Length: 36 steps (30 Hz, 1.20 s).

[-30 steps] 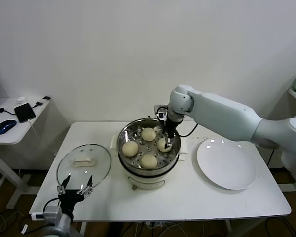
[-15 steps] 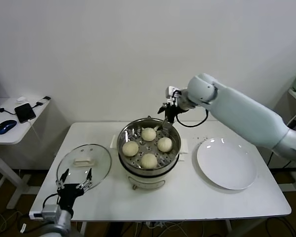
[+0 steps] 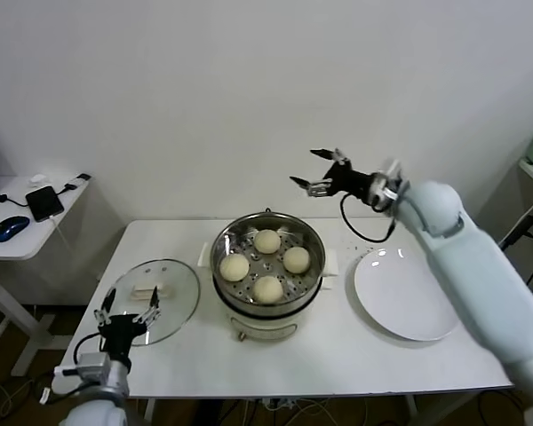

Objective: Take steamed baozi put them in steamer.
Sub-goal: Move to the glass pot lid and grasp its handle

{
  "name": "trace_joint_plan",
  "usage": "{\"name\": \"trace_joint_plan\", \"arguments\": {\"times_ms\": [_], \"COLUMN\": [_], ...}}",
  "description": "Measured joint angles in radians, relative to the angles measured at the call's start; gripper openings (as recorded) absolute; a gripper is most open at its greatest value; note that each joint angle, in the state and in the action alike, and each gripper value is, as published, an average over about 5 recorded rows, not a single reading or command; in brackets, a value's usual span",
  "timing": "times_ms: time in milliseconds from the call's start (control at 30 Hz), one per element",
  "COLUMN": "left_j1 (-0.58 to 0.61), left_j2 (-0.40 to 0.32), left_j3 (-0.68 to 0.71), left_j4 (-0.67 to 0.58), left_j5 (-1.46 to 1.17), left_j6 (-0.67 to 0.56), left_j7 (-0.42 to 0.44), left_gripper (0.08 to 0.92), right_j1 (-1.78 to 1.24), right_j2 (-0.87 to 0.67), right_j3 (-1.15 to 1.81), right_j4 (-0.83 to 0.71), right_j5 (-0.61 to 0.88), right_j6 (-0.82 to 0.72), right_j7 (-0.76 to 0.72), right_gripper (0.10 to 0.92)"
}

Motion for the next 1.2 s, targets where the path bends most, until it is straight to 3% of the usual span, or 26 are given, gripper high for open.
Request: {"name": "trace_joint_plan", "arguments": {"times_ms": [333,733,1200], "left_j1": [-0.09,-0.129,-0.197], "left_j2": [0.018,0.177,0.258], "left_j3": [0.004,0.062,0.094], "left_j4": [0.111,0.253,0.4], "left_j5": [0.386,0.992,1.284], "left_j6": [-0.082,-0.143,-0.153], "left_j7": [-0.027,-0.122,-0.16], "left_gripper": [0.823,0.823,0.823], "right_j1": [-0.405,-0.627,-0.719], "right_j2": [0.13,0.181,0.209], "right_j3": [0.291,0.385,0.435], "right_j4": [0.081,0.12,0.125], "right_j5": [0.116,0.18,0.201], "right_j6": [0.139,0.209,0.232], "right_j7": [0.201,0.288,0.325], "right_gripper": [0.823,0.823,0.823]}}
